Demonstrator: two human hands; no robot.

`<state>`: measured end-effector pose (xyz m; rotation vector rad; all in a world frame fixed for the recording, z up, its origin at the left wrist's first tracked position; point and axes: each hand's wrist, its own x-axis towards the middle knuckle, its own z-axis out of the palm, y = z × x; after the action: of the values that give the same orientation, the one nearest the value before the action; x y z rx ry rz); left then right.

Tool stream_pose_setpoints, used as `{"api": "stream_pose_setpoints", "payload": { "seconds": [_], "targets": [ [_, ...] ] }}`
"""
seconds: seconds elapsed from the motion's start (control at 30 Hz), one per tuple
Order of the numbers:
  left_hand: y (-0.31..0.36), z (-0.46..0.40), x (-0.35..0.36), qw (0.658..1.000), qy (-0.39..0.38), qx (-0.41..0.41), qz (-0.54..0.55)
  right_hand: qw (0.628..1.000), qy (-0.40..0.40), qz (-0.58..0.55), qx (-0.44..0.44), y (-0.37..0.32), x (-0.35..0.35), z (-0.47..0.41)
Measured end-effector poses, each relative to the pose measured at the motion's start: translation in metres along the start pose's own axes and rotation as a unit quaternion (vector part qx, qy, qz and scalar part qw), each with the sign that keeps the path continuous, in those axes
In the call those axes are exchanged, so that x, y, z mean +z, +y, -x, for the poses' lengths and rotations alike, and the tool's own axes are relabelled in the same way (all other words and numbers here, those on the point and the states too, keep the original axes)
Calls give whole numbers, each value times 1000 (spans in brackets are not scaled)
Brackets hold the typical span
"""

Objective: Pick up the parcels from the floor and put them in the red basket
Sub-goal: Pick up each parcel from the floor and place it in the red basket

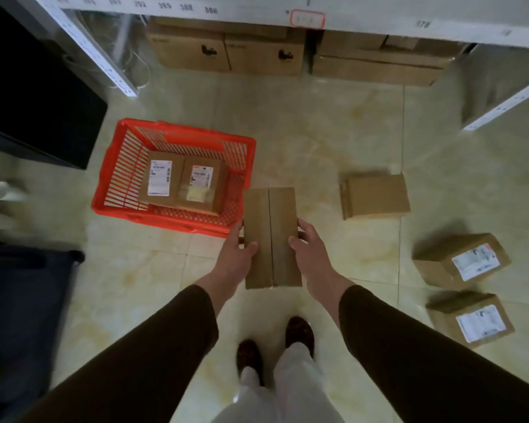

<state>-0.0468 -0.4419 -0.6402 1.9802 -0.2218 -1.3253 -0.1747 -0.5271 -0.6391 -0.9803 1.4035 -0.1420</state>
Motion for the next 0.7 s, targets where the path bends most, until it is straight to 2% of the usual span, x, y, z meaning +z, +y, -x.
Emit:
{"api": "stream_pose_setpoints", "payload": {
  "seconds": [0.23, 0.5, 0.7],
  "targets": [
    [-5, -32, -70, 1000, 20, -3, 10, 1000, 1, 29, -11, -23, 75, -10],
    [3, -54, -157, 999, -25, 16, -11, 999, 49, 21, -9, -32, 163, -5],
    [21, -87, -182, 999, -52, -7, -17, 996, 79, 49, -11, -47, 197, -26]
  ]
}}
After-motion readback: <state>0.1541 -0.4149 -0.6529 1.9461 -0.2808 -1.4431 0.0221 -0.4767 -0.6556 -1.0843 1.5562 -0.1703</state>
